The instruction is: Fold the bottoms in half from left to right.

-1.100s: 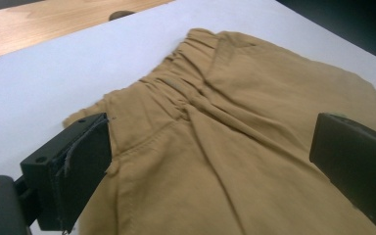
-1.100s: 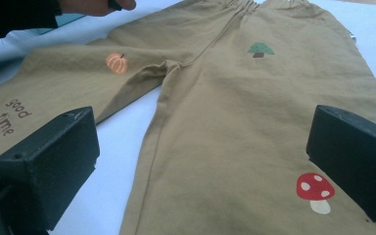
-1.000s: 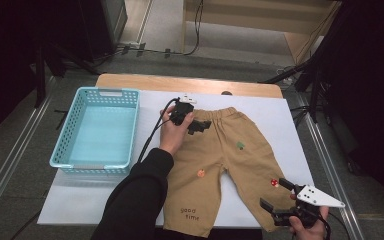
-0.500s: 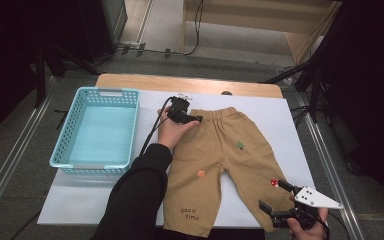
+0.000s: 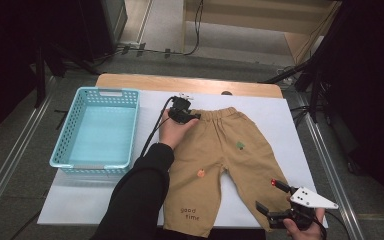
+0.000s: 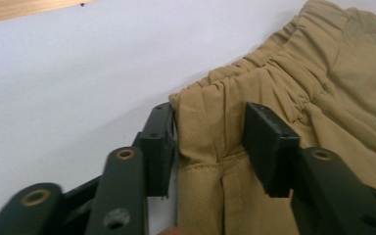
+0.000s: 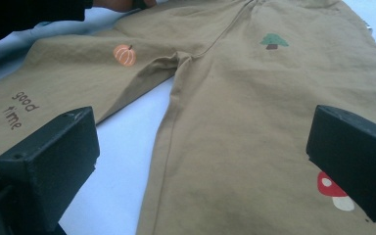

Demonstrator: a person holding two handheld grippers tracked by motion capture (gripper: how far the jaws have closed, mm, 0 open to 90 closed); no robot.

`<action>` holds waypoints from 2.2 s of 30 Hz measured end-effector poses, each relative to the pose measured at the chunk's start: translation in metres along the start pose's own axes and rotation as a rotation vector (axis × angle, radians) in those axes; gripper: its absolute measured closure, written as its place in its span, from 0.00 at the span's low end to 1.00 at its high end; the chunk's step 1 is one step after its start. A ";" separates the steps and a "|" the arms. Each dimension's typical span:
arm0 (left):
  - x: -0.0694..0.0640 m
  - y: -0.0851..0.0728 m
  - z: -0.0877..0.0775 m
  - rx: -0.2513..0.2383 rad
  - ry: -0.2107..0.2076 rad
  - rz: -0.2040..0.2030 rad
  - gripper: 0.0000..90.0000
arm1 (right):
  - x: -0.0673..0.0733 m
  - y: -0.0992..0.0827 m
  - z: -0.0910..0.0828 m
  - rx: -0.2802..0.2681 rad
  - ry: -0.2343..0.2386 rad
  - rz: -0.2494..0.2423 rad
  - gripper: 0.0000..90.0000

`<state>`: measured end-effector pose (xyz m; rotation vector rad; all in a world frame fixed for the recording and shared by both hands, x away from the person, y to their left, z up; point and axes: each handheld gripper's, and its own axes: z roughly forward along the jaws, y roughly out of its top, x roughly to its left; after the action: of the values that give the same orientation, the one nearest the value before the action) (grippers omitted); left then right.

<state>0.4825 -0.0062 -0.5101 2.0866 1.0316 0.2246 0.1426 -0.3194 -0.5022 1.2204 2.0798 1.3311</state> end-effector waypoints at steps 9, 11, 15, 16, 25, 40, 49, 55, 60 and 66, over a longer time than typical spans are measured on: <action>0.001 0.001 -0.001 -0.026 -0.007 0.010 0.90 | 0.008 0.005 0.004 0.003 0.027 -0.005 0.00; 0.003 0.001 -0.001 -0.034 -0.007 -0.003 0.91 | 0.013 0.009 0.005 0.006 0.025 -0.019 0.00; 0.005 0.003 0.001 -0.045 0.003 -0.011 0.91 | 0.020 0.014 0.009 0.009 0.036 -0.022 0.00; 0.006 0.004 0.001 -0.044 0.008 -0.010 0.91 | 0.023 0.015 0.011 0.014 0.040 -0.023 0.00; 0.018 0.011 0.006 -0.048 0.023 -0.024 0.91 | 0.057 0.033 0.034 0.036 0.103 -0.069 0.00; 0.023 0.008 0.007 -0.041 -0.013 -0.034 0.90 | 0.142 0.047 0.096 0.125 0.248 -0.164 0.14; 0.021 0.007 0.007 -0.036 -0.007 -0.024 0.90 | 0.170 0.043 0.122 0.186 0.294 -0.206 0.19; 0.020 0.007 0.007 -0.037 0.002 -0.015 0.90 | 0.184 0.040 0.134 0.213 0.303 -0.222 0.22; 0.020 0.007 0.007 -0.037 0.003 -0.012 0.90 | 0.188 0.037 0.141 0.219 0.288 -0.224 0.25; 0.020 0.007 0.007 -0.039 0.004 -0.013 0.90 | 0.193 0.033 0.148 0.251 0.243 -0.245 0.30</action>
<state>0.5029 0.0017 -0.5137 2.0445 1.0346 0.2408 0.1558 -0.0748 -0.5193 0.8906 2.5374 1.1816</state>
